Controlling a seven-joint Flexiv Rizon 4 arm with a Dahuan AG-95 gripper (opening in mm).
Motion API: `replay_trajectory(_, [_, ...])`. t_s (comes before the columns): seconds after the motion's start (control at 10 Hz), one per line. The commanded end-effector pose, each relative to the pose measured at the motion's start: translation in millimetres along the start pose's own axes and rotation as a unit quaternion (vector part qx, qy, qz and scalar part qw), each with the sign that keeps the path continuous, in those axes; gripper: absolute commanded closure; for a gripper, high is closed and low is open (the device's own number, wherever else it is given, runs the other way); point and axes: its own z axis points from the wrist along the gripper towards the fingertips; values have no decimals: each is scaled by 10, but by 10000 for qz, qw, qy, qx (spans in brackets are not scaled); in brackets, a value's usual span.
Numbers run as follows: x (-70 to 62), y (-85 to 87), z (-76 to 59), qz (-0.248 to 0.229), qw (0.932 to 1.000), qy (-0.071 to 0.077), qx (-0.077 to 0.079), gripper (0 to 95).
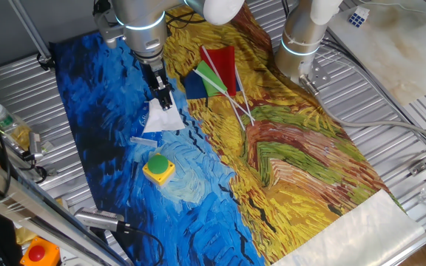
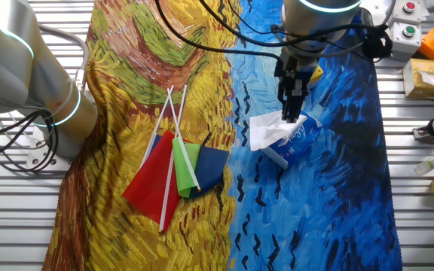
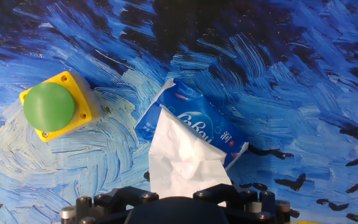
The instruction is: Pull out a napkin
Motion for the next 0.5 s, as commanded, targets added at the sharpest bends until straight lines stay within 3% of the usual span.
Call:
replay_trajectory(0.1, [4, -1, -9, -957, 9924, 681, 376, 950])
replay_trajectory(0.5, [11, -5, -20, -951, 9924, 691, 367, 950])
